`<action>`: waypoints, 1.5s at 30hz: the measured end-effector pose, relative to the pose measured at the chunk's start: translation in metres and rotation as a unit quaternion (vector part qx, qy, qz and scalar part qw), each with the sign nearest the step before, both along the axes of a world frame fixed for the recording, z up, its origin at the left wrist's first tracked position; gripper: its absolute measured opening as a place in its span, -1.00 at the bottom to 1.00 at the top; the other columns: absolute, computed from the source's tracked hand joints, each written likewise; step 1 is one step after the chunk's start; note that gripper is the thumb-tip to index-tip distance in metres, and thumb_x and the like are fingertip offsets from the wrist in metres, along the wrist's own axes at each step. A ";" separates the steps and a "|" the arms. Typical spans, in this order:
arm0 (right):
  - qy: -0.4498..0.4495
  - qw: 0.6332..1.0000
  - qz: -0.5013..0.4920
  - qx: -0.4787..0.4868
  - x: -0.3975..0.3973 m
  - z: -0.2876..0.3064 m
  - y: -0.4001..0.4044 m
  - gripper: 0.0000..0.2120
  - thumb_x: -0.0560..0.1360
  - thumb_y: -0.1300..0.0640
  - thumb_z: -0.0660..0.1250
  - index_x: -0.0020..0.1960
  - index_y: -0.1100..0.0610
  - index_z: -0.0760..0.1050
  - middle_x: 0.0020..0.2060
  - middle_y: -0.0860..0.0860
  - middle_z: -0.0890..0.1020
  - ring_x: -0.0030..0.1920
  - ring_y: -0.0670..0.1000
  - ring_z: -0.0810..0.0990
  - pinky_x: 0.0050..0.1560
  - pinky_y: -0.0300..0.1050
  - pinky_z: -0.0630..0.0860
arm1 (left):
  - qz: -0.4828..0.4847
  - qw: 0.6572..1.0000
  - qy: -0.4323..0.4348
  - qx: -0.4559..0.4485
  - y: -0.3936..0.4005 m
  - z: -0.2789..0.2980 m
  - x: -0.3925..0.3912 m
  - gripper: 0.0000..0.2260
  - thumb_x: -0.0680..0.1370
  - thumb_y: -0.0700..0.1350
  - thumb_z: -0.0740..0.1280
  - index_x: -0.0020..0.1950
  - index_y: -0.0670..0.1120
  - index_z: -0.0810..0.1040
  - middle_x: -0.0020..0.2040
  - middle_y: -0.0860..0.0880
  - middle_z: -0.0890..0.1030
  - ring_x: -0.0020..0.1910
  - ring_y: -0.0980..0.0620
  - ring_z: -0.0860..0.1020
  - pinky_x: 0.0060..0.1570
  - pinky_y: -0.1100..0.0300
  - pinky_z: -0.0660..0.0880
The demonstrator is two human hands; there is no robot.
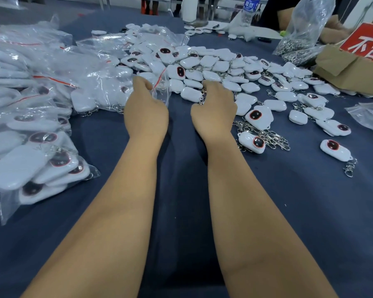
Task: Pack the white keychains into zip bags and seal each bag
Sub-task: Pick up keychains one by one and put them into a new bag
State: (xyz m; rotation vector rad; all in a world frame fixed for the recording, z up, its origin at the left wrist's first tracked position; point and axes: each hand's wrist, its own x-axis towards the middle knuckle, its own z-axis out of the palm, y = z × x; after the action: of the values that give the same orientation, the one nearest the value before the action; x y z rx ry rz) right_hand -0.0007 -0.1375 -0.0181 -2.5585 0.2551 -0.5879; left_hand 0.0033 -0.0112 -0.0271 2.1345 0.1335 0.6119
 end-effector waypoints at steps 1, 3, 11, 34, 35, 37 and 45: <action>0.025 0.999 0.031 -0.021 0.001 -0.002 0.002 -0.39 0.52 0.16 0.21 0.55 0.02 0.19 0.53 0.04 0.24 0.53 0.11 0.13 0.45 0.07 0.12 | 0.002 1.000 0.000 0.010 0.000 0.000 -0.001 -0.76 0.53 -0.27 0.16 0.16 -0.07 0.42 -0.10 -0.06 0.58 -0.13 -0.09 0.48 -0.33 0.10 0.23; 0.082 0.992 0.075 -0.065 0.003 -0.006 0.006 -0.36 0.60 0.02 0.15 0.61 -0.02 -0.03 0.60 0.05 0.04 0.59 0.10 -0.09 0.53 0.18 -0.11 | -0.004 1.000 0.004 0.026 0.000 0.002 -0.001 -0.78 0.50 -0.26 0.15 0.03 -0.01 0.48 -0.15 -0.01 0.57 -0.15 -0.07 0.49 -0.39 0.16 0.23; 0.069 0.986 0.036 -0.148 0.006 -0.013 0.007 -0.59 0.62 -0.14 0.14 0.35 0.06 0.42 0.35 0.05 0.37 0.42 0.16 0.19 0.45 0.27 0.01 | -0.088 0.994 0.059 -0.037 -0.003 0.006 -0.005 -0.72 0.49 -0.27 0.16 -0.09 0.01 0.62 -0.30 0.05 0.57 -0.20 -0.07 0.61 -0.15 0.15 0.52; 0.044 0.864 0.210 0.456 -0.003 0.006 0.015 -0.79 0.49 0.45 0.21 0.01 0.27 0.54 -0.20 0.14 0.62 -0.20 0.08 0.57 -0.17 -0.04 0.49 | -0.114 0.972 0.092 -0.185 -0.007 0.009 -0.005 -0.84 0.40 -0.12 0.18 -0.31 -0.16 0.46 -0.36 -0.09 0.49 -0.32 -0.04 0.42 -0.25 0.05 0.34; 0.043 0.866 0.213 0.451 -0.003 0.006 0.015 -0.80 0.49 0.44 0.22 0.00 0.26 0.55 -0.22 0.11 0.63 -0.22 0.04 0.57 -0.20 -0.08 0.50 | -0.114 0.973 0.093 -0.178 -0.007 0.009 -0.006 -0.83 0.41 -0.12 0.17 -0.31 -0.15 0.47 -0.36 -0.08 0.50 -0.32 -0.04 0.43 -0.26 0.05 0.35; 0.045 0.868 0.221 0.443 -0.004 0.006 0.015 -0.81 0.48 0.44 0.25 -0.05 0.22 0.54 -0.28 0.04 0.63 -0.30 -0.05 0.58 -0.29 -0.20 0.51 | -0.108 0.976 0.090 -0.166 -0.008 0.009 -0.006 -0.81 0.44 -0.11 0.17 -0.32 -0.14 0.47 -0.38 -0.03 0.49 -0.32 -0.03 0.43 -0.25 0.07 0.37; 0.045 0.852 0.208 0.478 -0.002 0.009 0.017 -0.78 0.45 0.43 0.25 -0.02 0.18 0.54 -0.24 0.06 0.61 -0.28 0.00 0.58 -0.28 -0.16 0.50 | -0.118 0.975 0.084 -0.167 -0.008 0.008 -0.005 -0.77 0.47 -0.12 0.20 -0.39 -0.01 0.48 -0.43 0.08 0.49 -0.33 -0.04 0.43 -0.23 0.07 0.40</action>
State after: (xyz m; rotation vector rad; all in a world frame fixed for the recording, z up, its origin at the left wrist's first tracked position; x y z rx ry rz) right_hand -0.0028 -0.1202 -0.0094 -1.5802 -0.0034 -0.0994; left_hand -0.0015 -0.0194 -0.0191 1.8364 0.0685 0.2492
